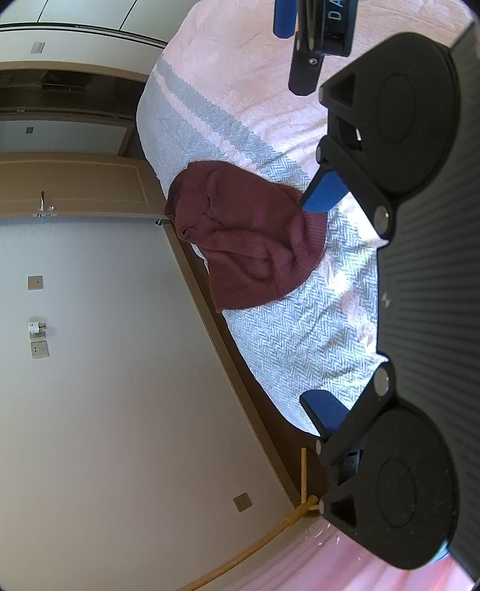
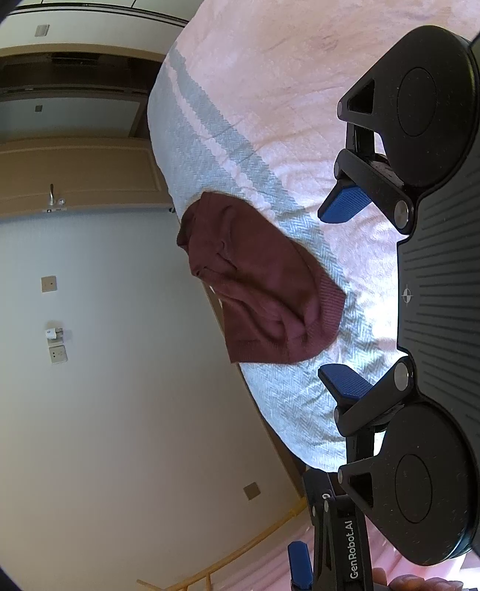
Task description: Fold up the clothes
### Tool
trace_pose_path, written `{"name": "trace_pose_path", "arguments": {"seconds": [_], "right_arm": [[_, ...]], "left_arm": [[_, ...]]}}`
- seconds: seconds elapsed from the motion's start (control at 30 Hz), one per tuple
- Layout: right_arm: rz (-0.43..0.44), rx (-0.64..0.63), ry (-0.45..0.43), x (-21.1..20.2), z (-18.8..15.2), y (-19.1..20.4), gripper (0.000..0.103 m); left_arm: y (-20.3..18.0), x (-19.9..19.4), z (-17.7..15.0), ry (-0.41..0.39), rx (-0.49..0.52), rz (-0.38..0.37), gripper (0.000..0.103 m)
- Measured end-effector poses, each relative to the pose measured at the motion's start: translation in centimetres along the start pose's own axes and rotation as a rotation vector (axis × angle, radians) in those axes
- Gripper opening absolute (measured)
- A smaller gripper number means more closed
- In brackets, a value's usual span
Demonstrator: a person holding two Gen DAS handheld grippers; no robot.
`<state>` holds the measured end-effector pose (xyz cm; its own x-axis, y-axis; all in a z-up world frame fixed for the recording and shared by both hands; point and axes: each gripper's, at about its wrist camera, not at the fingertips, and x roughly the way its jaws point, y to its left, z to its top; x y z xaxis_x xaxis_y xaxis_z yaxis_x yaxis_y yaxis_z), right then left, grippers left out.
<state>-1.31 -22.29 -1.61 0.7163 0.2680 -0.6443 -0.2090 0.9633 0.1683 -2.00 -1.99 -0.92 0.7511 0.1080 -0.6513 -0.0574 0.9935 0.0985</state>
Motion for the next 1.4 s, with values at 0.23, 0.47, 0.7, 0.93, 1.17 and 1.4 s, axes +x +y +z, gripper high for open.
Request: {"name": "trace_pose_path", "arguments": {"seconds": [0.23,0.47,0.7,0.93,1.17,1.4], "right_arm": [[-0.024,0.024,0.005,0.9,0.6,-1.5,0.086],[-0.096,0.046,0.005,5.0,3.3,-2.8,0.086],[-0.168,0.062,0.031,15.1,8.1,-3.2,0.086],[-0.176,0.044,0.080,27.3,13.0,-4.3,0.086],[-0.157,0.033,0.127,39.9,16.2,-6.2,0.086],[-0.148,0.008,0.130,50.0,19.0,-6.4,0.086]], "left_arm": [[-0.1,2.7,1.2,0.003,0.056,-0.029,0.101],[0.7,10.9,5.4,-0.005,0.116,-0.119,0.101],[1.5,24.2,10.5,-0.021,0.265,-0.250,0.101],[2.6,38.3,12.3,0.061,0.384,-0.349,0.100],[2.7,45.8,11.0,0.081,0.472,-0.393,0.100],[3.3,48.0,9.2,0.068,0.463,-0.460,0.100]]}}
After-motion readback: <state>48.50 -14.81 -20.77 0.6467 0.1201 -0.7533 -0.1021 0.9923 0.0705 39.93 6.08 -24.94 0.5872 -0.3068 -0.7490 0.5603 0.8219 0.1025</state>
